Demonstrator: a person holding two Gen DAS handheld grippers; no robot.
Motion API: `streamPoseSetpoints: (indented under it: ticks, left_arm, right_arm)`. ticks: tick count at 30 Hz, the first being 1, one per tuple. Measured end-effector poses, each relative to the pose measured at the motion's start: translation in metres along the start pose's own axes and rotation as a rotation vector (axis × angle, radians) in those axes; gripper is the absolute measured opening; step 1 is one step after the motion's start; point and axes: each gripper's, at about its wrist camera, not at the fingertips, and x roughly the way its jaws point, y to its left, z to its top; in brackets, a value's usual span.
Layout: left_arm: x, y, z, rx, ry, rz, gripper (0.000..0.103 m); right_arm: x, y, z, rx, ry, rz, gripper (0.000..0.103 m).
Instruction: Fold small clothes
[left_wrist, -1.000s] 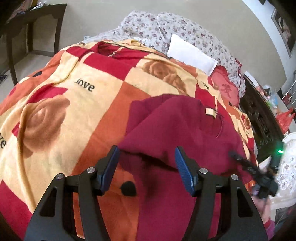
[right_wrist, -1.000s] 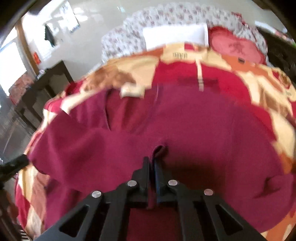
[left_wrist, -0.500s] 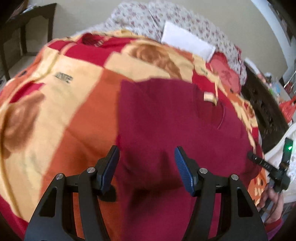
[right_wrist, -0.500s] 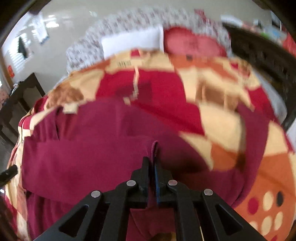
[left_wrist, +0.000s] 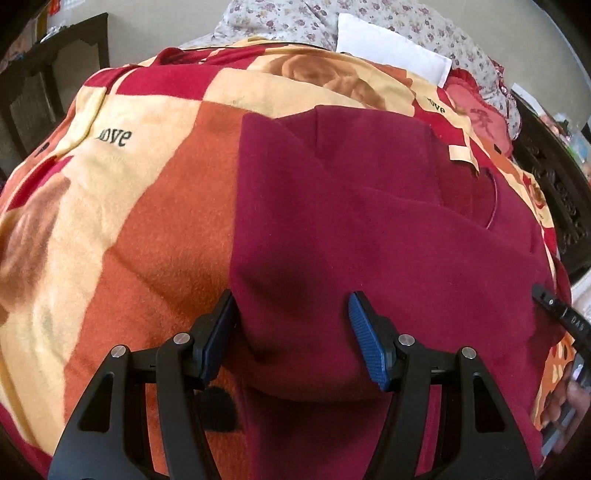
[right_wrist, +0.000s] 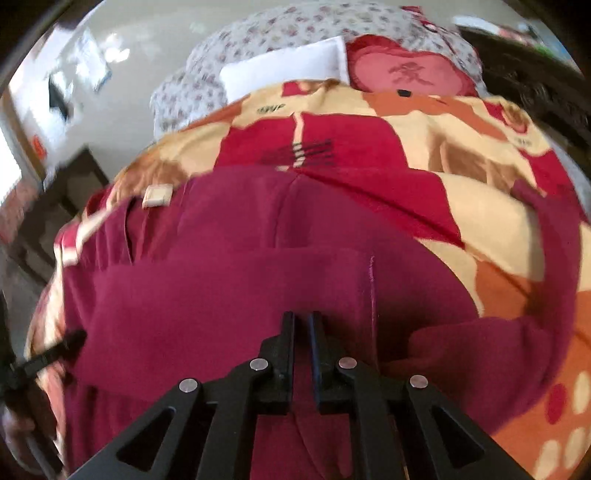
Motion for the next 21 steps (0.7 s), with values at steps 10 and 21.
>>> streamPoseSetpoints:
  ticks: [10, 21]
  left_arm:
    - [-0.031, -0.03, -0.006, 0.044, -0.072, -0.034, 0.062]
    - [-0.029, -0.046, -0.012, 0.066, -0.06, -0.06, 0.062]
  right_arm:
    - [-0.032, -0.01, -0.006, 0.018, -0.023, -0.028, 0.006]
    - [-0.082, -0.08, 0.013, 0.141, -0.134, -0.129, 0.048]
